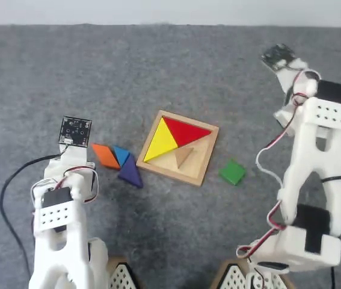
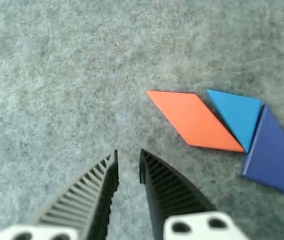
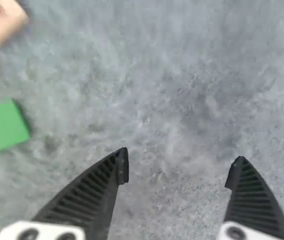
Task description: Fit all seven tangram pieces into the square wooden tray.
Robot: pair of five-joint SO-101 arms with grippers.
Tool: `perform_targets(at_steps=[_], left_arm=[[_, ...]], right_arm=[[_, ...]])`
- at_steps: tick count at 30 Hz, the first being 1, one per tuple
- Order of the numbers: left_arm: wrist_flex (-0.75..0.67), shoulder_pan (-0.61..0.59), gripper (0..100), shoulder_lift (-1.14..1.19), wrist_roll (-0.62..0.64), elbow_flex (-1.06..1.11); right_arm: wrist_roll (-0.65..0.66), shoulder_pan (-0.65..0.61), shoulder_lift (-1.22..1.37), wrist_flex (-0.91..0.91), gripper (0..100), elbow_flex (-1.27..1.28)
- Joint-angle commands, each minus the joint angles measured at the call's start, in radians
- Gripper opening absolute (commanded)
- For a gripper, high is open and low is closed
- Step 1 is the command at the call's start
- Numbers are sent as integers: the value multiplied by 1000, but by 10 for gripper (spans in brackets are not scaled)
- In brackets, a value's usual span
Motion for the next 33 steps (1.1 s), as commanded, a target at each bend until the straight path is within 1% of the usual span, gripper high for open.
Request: perform_targets(at_steps=[1,3,4,6,9,14,18,22,25,29,31,33], left_arm=[[-20,-5,77,-26,-15,-10],[-20,-5,77,-26,-15,-8],[-20,-5,77,-26,-15,-8],[-20,-5,77,-26,-15,-8],[-20,-5,77,-26,-15,-8],[-20,-5,77,-26,-15,-8],[-20,-6,77,-26,-15,-8],[-21,-6,77,-26,-15,-8],[-21,-6,77,-26,-15,-8],[-21,-6,77,-26,-15,-8],[-21,-6,77,-26,-15,-8],[-21,-5,77,-26,-15,-8]], right_arm=[[-94,-114,-91,71,206,-91],[-140,-176,-77,73,56,-87],[-170,-202,-58,62,0,-87],[-244,-239,-4,35,46,-81],[-318,-305,105,10,46,-77],[-316,-426,268,-18,43,-86],[-318,-479,349,-102,43,-91],[-315,-527,369,-133,43,-91],[-310,-530,366,-176,43,-94],[-313,-414,315,-166,44,-235],[-311,-363,285,-122,46,-325],[-310,-352,262,-47,47,-399]])
